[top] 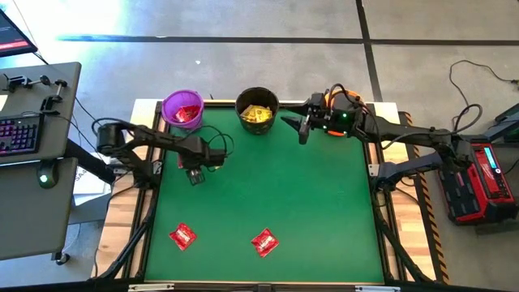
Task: Sort candy by brand, put in halloween buckets
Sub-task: Put the red candy pack into the violet bucket
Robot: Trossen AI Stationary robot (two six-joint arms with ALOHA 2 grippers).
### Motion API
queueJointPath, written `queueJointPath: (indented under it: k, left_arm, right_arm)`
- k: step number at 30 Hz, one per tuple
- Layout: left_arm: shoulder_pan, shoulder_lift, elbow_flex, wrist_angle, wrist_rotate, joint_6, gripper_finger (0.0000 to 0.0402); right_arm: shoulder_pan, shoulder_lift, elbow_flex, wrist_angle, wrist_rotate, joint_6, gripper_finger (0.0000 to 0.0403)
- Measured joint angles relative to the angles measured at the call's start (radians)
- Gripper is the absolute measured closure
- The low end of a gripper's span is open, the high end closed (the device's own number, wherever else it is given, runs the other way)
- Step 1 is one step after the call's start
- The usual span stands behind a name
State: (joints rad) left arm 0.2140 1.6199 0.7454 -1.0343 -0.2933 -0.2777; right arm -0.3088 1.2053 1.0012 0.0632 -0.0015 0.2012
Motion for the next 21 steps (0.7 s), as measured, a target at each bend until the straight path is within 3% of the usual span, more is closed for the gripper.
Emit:
queueJointPath:
  k: [9, 19, 21]
  left_arm:
    - [0.047, 0.024, 0.004, 0.002, 0.032, 0.011, 0.0226]
    - [0.075, 0.030, 0.013, -0.002, 0.034, 0.037, 0.0381]
    - [0.074, 0.031, 0.029, -0.005, 0.029, 0.053, 0.0394]
  right_arm:
    - [0.000, 0.000, 0.000, 0.005, 0.018, 0.008, 0.0198]
    - [0.000, 0.000, 0.000, 0.007, 0.018, 0.002, 0.0198]
    - [0.000, 0.000, 0.000, 0.007, 0.018, 0.000, 0.0198]
